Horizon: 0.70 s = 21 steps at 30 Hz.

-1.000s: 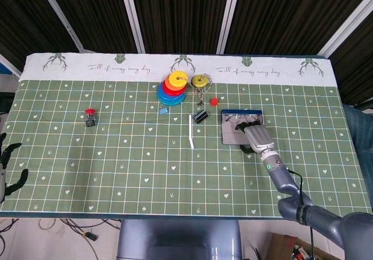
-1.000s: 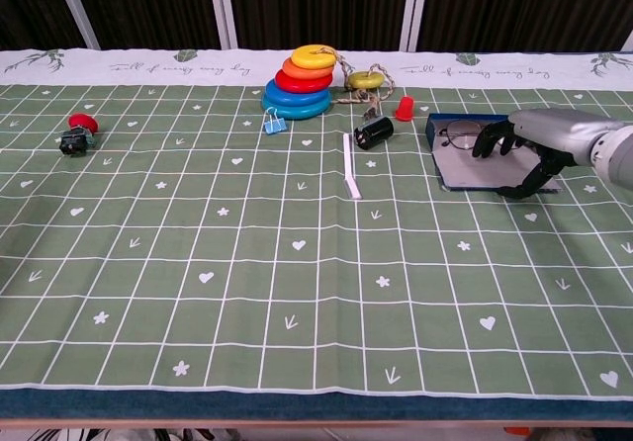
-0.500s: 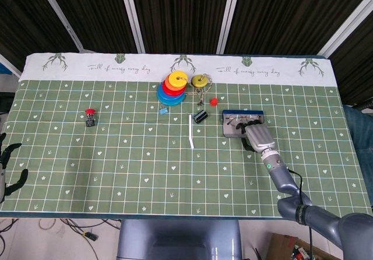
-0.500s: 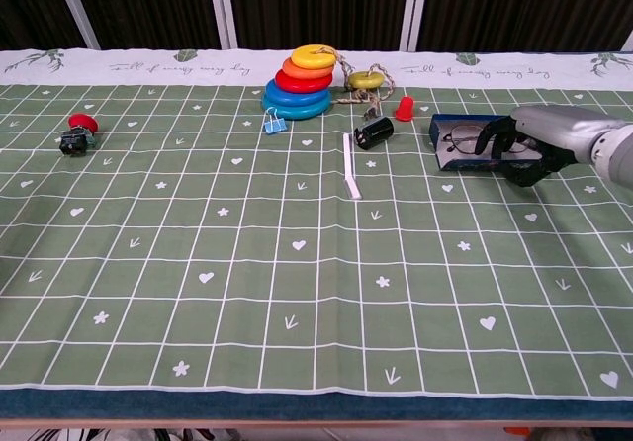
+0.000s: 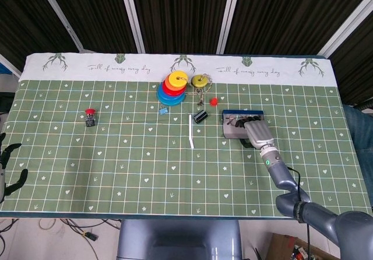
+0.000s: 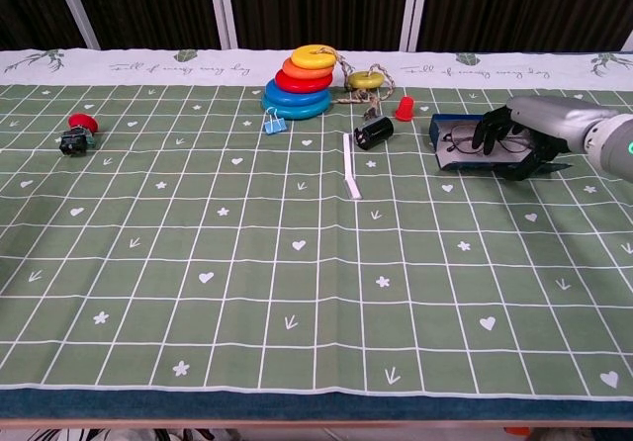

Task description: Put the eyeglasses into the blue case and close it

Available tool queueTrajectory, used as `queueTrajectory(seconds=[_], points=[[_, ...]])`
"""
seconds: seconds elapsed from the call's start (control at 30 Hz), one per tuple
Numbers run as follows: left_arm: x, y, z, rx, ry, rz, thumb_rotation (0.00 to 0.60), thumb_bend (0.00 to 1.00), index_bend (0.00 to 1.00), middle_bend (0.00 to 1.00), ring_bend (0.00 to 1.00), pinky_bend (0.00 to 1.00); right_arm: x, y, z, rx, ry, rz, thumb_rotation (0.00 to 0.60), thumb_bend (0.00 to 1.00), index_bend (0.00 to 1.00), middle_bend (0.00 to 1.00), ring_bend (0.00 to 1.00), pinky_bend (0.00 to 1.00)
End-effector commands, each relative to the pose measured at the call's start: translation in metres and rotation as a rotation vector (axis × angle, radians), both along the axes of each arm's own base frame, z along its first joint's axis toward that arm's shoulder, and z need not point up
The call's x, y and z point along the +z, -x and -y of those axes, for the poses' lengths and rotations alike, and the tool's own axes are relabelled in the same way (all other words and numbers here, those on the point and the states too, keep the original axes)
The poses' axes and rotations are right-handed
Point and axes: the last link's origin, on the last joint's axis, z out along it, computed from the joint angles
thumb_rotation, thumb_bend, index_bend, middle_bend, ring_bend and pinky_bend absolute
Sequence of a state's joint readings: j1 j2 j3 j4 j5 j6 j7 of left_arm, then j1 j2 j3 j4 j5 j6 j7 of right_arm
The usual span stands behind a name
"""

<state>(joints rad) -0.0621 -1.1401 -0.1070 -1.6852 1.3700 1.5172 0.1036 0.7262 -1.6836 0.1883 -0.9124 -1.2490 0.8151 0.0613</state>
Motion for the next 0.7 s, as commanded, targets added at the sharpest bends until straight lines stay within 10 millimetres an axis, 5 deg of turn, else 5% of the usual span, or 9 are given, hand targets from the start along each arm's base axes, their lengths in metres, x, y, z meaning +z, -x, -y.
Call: queueTrajectory(seconds=[0.03, 0.7], points=[[-0.0001, 0.0, 0.0002, 0.0, 0.001, 0.0, 0.6, 0.34, 0.22, 0.0, 0.0, 0.0, 0.0015, -0.0019, -0.0008, 0.004, -0.007, 0.005, 0.6, 0.45, 0.37, 0.31, 0.22, 0.2], [-0.0009, 0.0, 0.0009, 0.002, 0.005, 0.001, 0.6, 0.34, 0.24, 0.0, 0.0, 0.0, 0.0004, -0.0062, 0.0006, -0.025, 0.0, 0.043, 0.6, 0.53, 0.49, 0.31, 0.22, 0.2]])
